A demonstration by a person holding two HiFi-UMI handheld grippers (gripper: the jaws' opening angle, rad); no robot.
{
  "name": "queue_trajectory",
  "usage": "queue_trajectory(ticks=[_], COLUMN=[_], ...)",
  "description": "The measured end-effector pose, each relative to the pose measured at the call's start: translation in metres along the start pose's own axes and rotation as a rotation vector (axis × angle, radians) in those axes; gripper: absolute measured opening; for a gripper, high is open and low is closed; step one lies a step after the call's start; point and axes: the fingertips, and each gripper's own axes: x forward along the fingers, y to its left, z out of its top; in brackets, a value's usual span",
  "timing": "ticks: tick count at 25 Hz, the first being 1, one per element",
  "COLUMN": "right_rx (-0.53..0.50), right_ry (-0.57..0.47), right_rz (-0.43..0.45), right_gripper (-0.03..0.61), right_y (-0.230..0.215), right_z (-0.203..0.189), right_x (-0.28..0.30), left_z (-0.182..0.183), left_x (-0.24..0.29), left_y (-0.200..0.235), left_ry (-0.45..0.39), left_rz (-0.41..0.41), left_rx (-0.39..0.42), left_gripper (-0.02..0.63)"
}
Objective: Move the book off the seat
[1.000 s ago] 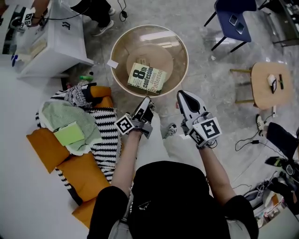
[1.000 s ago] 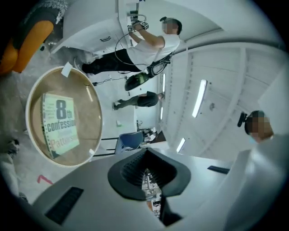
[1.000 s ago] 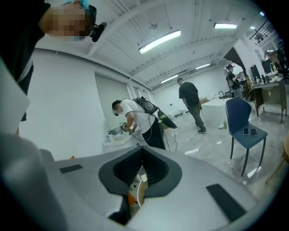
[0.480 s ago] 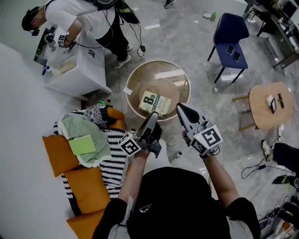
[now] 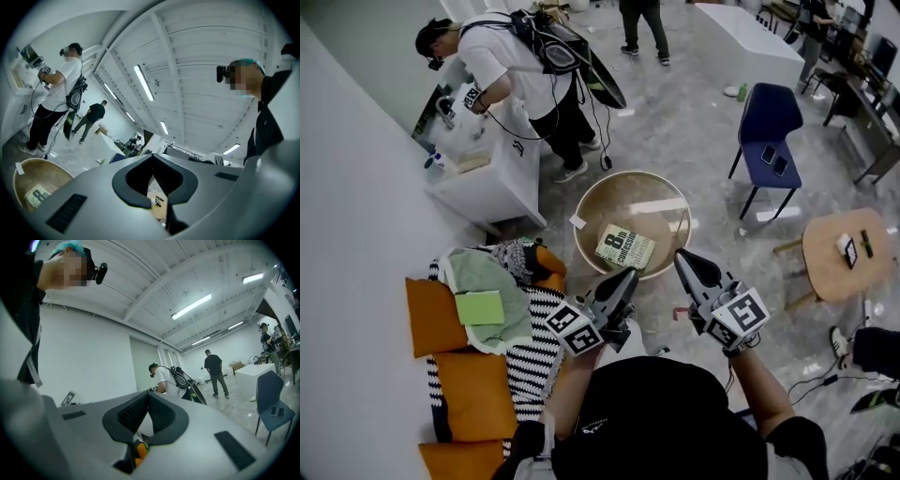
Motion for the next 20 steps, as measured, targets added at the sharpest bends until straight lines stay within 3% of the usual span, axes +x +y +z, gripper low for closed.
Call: queue_trajectory(ticks=[7, 11, 20], right_rx=[0.048, 0.025, 0.003], right_ry=[0.004, 0.001, -0.002], right_rz=[-0.044, -0.053, -0.045], right_gripper=[0.015, 0.015, 0.015], right_y=[0.021, 0.02, 0.041], right_z=[0.007, 0.003, -0.011], right_x=[-0.06, -0.073, -0.081], left_z=[-0.003, 0.001, -0.011], left_x=[-0.018, -0.024, -0.021], left_y=[-0.041, -0.062, -0.08], left_ry=[0.013, 0.008, 0.028], left_rz=[0.052, 0.055, 0.081], left_rx=[0.131, 0.226, 0.313], left_gripper=[0.009, 0.009, 0.009])
